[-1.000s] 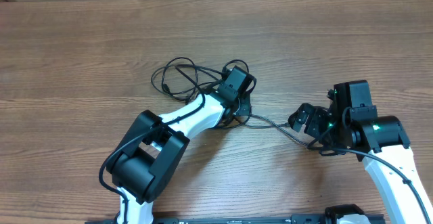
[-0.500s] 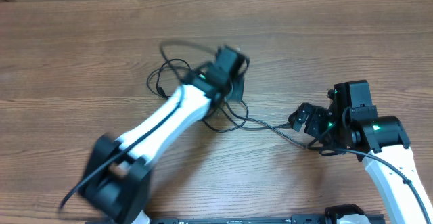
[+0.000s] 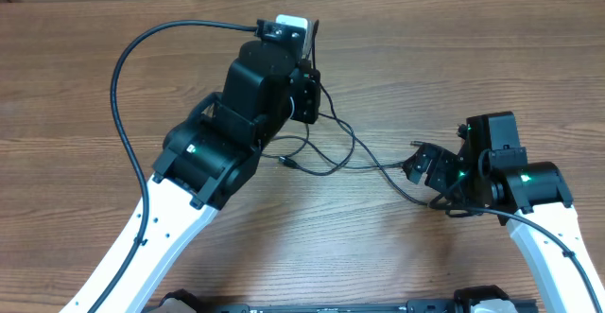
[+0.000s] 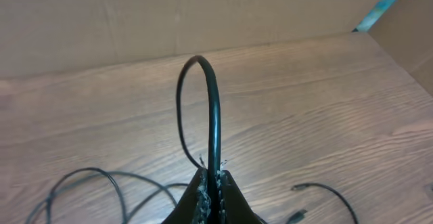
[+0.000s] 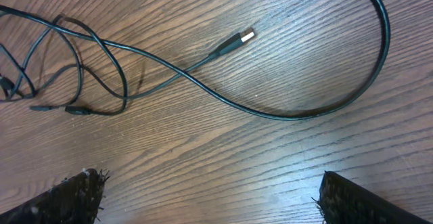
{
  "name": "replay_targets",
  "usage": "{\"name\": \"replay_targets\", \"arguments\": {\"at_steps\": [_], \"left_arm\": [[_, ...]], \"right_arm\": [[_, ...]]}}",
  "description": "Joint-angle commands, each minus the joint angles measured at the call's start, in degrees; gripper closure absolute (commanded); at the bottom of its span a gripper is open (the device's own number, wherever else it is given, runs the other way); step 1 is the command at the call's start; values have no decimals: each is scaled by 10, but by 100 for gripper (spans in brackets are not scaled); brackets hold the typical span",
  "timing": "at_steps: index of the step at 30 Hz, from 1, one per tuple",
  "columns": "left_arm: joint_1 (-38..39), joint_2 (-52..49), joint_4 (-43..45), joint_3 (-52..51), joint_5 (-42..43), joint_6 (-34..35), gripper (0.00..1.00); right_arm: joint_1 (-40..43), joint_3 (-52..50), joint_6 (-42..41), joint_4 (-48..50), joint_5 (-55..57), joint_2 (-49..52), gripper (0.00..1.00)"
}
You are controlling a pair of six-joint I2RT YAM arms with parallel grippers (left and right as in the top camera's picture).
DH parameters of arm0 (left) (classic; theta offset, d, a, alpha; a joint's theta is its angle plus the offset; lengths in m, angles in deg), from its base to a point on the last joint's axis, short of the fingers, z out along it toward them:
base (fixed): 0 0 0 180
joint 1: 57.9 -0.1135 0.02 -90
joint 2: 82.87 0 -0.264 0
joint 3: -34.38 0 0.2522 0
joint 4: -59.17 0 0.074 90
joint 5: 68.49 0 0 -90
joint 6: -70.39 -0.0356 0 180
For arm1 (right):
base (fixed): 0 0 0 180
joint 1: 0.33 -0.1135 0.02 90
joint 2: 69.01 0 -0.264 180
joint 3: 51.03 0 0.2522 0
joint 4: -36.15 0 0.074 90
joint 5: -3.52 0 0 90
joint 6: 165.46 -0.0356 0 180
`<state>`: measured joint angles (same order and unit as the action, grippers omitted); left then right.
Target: Untangle cables
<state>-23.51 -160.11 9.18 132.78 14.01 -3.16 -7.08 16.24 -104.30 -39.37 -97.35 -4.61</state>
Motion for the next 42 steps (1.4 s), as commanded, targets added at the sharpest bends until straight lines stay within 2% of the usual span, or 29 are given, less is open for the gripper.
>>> {"name": "replay_targets", "arguments": {"at_steps": [1,4,12,17,22,27,31,34,38,40,41,42], "left_arm": [[1,59,13,2,-21,-51,96],[1,98,5,2,-25,-75,96],[1,187,-50,2,-179,-76,96],[1,231,-104,2,-215,-72,96],[1,267,-99,2,-216,-59,96],[1,296,-39,2,-214,-57,96],[1,306,-26,2,-214,-57,96],[1,310,-29,2,-211,-57,96],[1,320,-29,2,-210,-57,96],[1,328,-29,2,-210,-58,96],[1,333,-30,2,-210,-58,96],[1,337,-30,2,-210,-63,96]], "right_arm": [[2,12,2,1,8,0,0],[2,12,2,1,8,0,0],[2,12,2,2,8,0,0],[2,12,2,44,0,0,0],[-5,12,14,104,-167,0,0],[-64,12,141,194,-309,3,0],[-151,12,191,256,-248,23,0],[-214,12,191,319,-143,62,0],[-278,12,191,426,-87,133,0],[-297,12,191,476,-13,174,0],[-301,12,191,495,33,193,1],[-303,12,191,508,66,207,7]]}}
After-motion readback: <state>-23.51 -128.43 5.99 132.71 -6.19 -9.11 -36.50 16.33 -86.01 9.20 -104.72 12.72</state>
